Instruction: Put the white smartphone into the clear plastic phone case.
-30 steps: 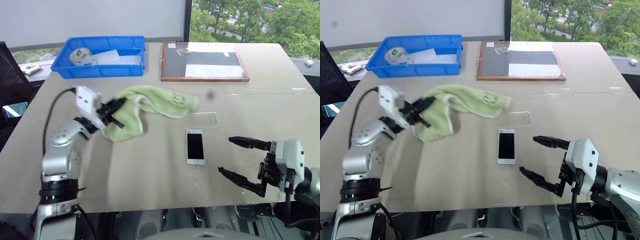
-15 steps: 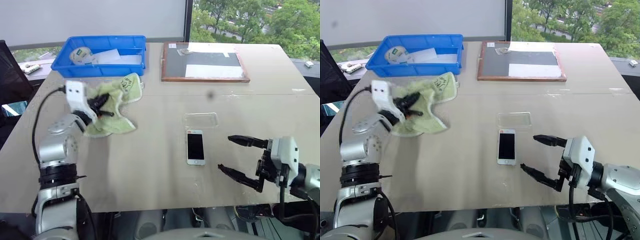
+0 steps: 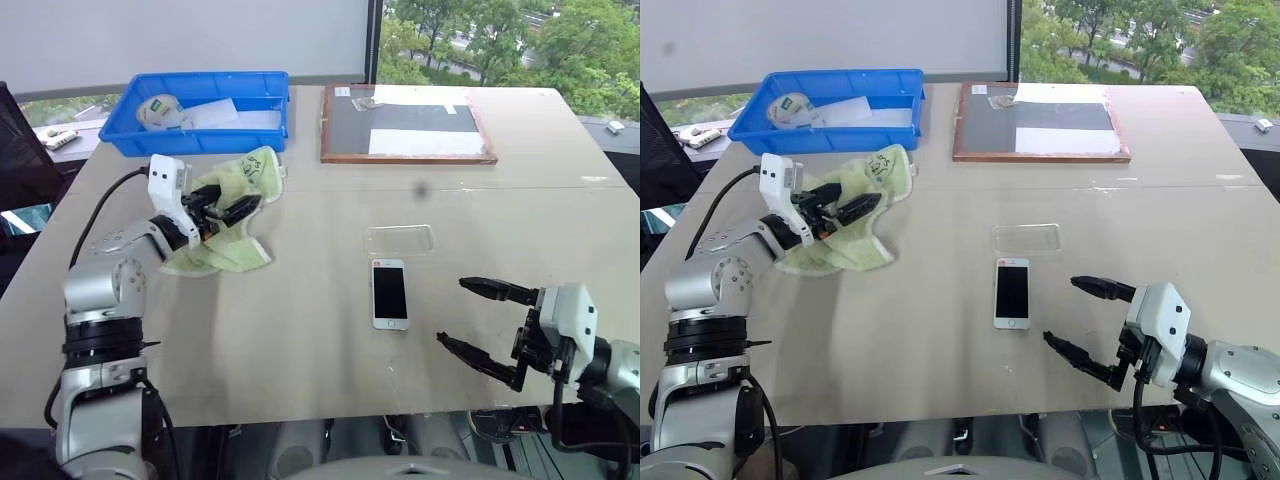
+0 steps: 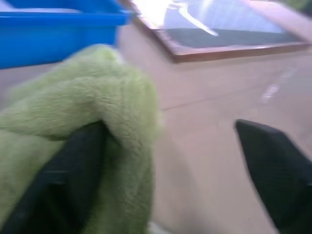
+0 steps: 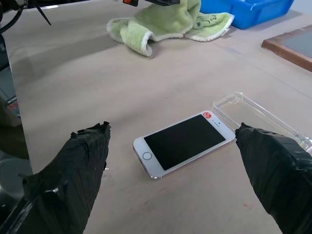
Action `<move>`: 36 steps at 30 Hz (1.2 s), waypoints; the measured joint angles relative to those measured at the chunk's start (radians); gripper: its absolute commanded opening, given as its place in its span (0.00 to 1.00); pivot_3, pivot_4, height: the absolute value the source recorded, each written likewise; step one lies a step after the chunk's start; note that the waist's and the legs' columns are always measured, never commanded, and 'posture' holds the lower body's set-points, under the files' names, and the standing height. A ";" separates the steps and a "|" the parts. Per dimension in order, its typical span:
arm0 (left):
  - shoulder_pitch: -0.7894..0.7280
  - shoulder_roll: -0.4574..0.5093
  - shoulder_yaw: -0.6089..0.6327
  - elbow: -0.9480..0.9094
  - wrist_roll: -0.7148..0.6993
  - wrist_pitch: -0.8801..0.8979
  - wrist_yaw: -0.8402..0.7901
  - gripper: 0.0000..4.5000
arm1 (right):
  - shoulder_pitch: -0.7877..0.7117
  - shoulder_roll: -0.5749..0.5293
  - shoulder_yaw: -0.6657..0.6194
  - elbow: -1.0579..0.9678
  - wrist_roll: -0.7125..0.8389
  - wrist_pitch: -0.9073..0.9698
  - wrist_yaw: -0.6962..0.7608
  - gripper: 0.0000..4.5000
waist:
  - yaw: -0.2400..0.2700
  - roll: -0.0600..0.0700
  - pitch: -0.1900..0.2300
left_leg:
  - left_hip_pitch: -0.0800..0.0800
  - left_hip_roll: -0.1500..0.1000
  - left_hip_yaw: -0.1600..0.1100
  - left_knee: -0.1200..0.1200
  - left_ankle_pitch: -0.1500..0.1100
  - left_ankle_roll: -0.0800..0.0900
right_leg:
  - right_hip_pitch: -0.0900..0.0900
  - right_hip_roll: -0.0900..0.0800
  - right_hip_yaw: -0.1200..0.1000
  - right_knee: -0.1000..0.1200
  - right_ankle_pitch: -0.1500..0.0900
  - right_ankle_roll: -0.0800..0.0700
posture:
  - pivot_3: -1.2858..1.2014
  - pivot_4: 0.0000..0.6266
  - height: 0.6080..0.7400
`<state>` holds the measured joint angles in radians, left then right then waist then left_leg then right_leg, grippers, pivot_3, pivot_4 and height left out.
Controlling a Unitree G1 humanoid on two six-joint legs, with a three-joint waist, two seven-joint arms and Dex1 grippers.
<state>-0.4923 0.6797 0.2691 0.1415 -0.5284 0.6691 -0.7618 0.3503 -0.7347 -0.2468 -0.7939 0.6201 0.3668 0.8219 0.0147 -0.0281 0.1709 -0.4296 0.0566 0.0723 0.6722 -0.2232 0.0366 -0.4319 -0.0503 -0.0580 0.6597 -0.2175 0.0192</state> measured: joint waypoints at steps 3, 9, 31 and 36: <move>0.015 0.023 -0.012 -0.085 -0.081 0.076 -0.109 0.99 | -0.008 0.010 0.007 0.000 0.000 -0.002 -0.001 1.00 | 0.001 0.000 0.000 | 0.000 0.000 0.000 0.000 0.000 0.000 | 0.000 0.000 0.000 0.000 0.000 0.000 | 0.52 0.24 1.00; 0.030 -0.014 -0.095 -0.205 -0.123 0.072 -0.188 0.99 | -0.028 0.016 0.022 0.000 -0.005 -0.003 -0.005 1.00 | 0.002 0.000 0.000 | 0.000 -0.001 0.000 0.000 0.000 0.000 | 0.000 -0.001 0.001 0.000 0.000 0.000 | 0.52 0.24 1.00; -0.201 -0.079 -0.533 0.223 0.248 -0.599 -0.801 0.99 | 0.061 0.042 -0.003 -0.048 -0.037 -0.023 -0.055 1.00 | 0.009 0.000 0.000 | -0.002 -0.002 0.000 0.002 0.000 0.000 | 0.000 0.002 0.000 0.000 0.000 0.000 | 0.52 0.24 1.00; -0.285 -0.193 -0.560 0.349 0.327 -0.674 -0.754 0.99 | 0.093 0.051 -0.005 -0.071 -0.049 -0.024 -0.072 1.00 | 0.011 0.000 0.000 | -0.002 -0.003 0.000 0.004 0.000 0.000 | 0.000 0.002 0.000 0.000 0.000 0.000 | 0.52 0.24 1.00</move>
<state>-0.7769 0.4870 -0.2908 0.4904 -0.2011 -0.0050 -1.5159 0.4431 -0.6838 -0.2522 -0.8647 0.5707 0.3426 0.7496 0.0253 -0.0279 0.1707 -0.4315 0.0540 0.0720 0.6760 -0.2231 0.0370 -0.4317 -0.0483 -0.0577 0.6602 -0.2176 0.0191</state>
